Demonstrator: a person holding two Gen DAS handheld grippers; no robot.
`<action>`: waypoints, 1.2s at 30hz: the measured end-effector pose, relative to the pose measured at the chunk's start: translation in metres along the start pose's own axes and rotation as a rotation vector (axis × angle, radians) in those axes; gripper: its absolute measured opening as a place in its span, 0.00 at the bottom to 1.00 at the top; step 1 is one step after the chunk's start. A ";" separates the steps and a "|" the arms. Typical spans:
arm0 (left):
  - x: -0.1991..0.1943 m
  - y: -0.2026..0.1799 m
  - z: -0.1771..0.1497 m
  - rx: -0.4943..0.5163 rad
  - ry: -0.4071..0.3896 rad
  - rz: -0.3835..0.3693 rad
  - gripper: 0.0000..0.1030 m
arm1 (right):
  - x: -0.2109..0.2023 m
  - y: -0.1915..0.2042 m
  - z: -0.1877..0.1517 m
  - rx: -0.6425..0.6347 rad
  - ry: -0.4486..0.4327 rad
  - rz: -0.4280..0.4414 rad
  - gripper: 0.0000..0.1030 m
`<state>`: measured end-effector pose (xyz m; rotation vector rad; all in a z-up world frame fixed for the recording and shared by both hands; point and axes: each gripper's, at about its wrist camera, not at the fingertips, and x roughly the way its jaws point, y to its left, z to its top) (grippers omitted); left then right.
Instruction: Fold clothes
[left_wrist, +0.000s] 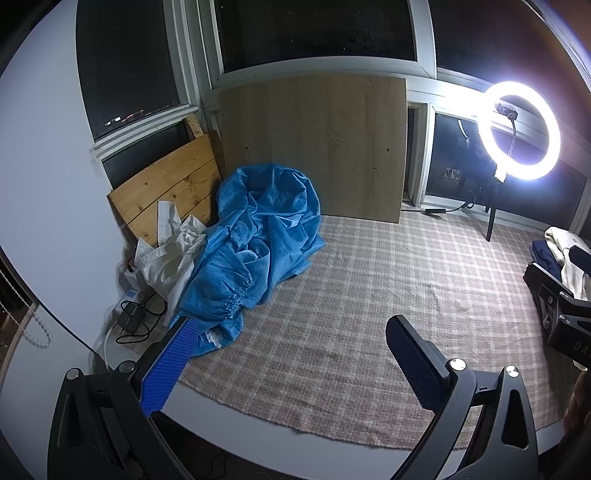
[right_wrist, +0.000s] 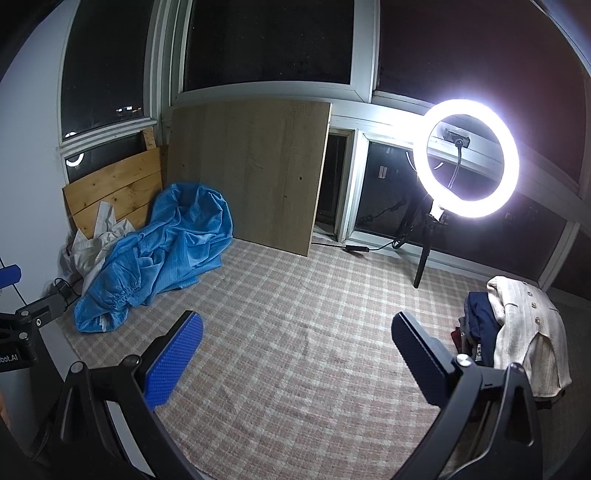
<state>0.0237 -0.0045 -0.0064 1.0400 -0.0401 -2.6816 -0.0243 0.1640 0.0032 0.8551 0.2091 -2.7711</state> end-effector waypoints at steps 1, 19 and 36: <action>0.000 0.000 0.000 0.002 0.001 0.001 0.99 | 0.000 0.000 0.000 0.001 0.001 0.000 1.00; 0.006 0.030 0.001 -0.036 0.009 0.038 0.99 | 0.015 0.035 0.009 -0.043 0.019 0.041 1.00; 0.043 0.118 0.016 -0.085 0.028 0.076 0.99 | 0.045 0.103 0.036 -0.085 0.025 0.027 1.00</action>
